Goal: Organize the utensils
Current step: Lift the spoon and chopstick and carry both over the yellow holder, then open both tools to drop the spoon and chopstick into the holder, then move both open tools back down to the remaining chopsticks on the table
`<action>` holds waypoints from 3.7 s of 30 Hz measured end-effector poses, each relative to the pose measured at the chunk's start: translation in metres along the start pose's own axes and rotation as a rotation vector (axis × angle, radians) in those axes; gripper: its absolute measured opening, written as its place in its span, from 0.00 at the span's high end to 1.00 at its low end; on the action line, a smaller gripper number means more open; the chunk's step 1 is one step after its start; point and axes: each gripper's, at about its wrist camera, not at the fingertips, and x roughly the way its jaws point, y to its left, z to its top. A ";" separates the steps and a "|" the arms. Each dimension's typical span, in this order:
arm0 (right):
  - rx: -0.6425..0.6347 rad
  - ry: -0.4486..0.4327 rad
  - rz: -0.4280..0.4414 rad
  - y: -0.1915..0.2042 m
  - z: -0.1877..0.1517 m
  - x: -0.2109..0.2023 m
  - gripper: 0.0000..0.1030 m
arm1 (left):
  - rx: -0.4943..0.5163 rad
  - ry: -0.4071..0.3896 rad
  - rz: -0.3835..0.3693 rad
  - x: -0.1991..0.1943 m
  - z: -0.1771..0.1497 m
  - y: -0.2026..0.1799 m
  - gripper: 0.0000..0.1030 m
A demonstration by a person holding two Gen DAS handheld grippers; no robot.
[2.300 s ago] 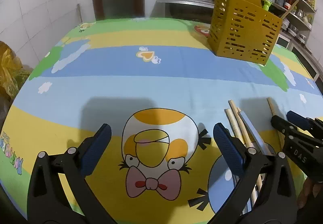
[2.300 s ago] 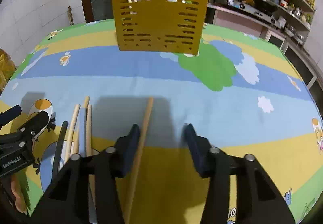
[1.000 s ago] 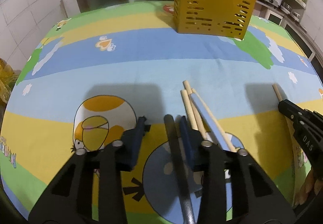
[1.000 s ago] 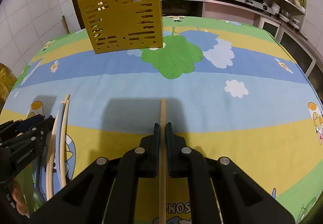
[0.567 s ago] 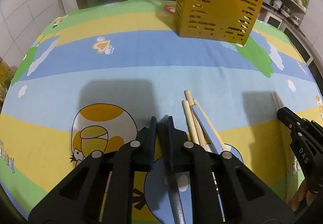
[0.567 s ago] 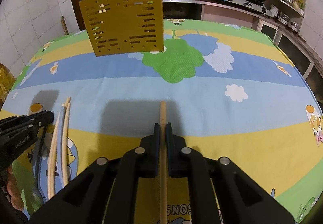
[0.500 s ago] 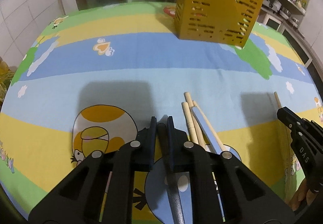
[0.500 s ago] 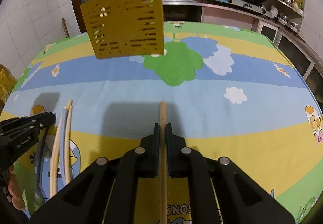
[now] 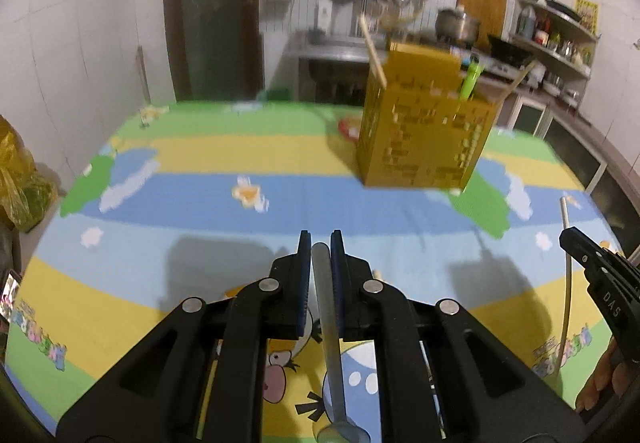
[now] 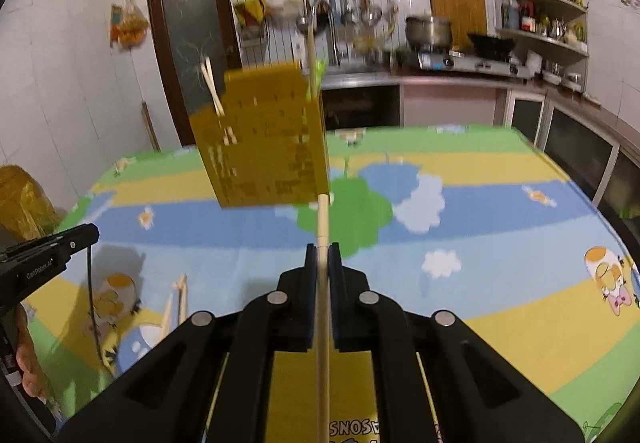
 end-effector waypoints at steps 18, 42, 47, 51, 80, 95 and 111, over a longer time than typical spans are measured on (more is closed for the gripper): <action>-0.012 -0.214 -0.015 0.002 0.009 -0.041 0.94 | 0.029 -0.165 0.008 -0.044 -0.004 -0.003 0.92; -0.095 -0.495 0.026 0.039 0.139 -0.047 0.94 | 0.007 -0.366 -0.063 -0.060 0.136 -0.029 0.98; -0.051 -0.570 0.032 0.038 0.184 -0.027 0.94 | -0.014 -0.426 -0.094 -0.048 0.183 -0.046 0.99; -0.037 -0.598 0.036 0.038 0.204 -0.004 0.94 | -0.036 -0.456 -0.118 -0.029 0.210 -0.059 0.99; -0.066 -0.459 -0.012 0.025 0.182 0.089 0.34 | -0.040 -0.301 -0.104 0.097 0.184 -0.062 0.78; -0.059 -0.318 -0.062 -0.008 0.129 0.001 0.13 | -0.008 -0.249 0.008 0.002 0.105 0.001 0.05; -0.093 -0.016 -0.007 0.006 0.002 0.017 0.12 | -0.058 0.038 0.096 0.046 -0.017 0.057 0.05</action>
